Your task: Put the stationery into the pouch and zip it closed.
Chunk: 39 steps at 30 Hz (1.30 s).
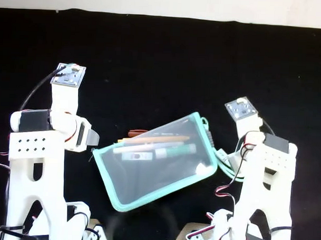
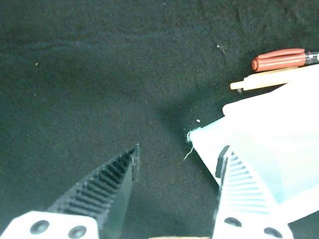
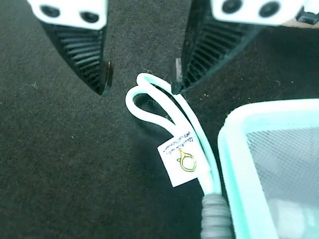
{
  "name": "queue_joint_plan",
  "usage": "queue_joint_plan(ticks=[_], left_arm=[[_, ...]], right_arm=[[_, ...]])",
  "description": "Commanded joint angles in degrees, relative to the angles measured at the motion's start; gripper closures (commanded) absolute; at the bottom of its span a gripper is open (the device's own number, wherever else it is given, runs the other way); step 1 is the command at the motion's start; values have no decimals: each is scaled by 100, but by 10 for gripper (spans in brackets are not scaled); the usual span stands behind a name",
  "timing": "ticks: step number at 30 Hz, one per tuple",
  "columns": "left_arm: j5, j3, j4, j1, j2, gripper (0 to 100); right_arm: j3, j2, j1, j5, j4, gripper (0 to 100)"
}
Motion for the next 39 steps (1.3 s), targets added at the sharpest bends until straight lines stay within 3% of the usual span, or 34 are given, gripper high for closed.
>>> queue_joint_plan(ticks=[1, 20, 39], left_arm=[[-26, -31, 53, 22, -4, 731], [-26, -31, 62, 22, -4, 731], [-26, -22, 62, 22, 4, 731]], right_arm=[[22, -13, -84, -88, -136, 793], [857, -4, -48, 589, -1103, 793], [1332, 4, -66, 598, -1965, 793]])
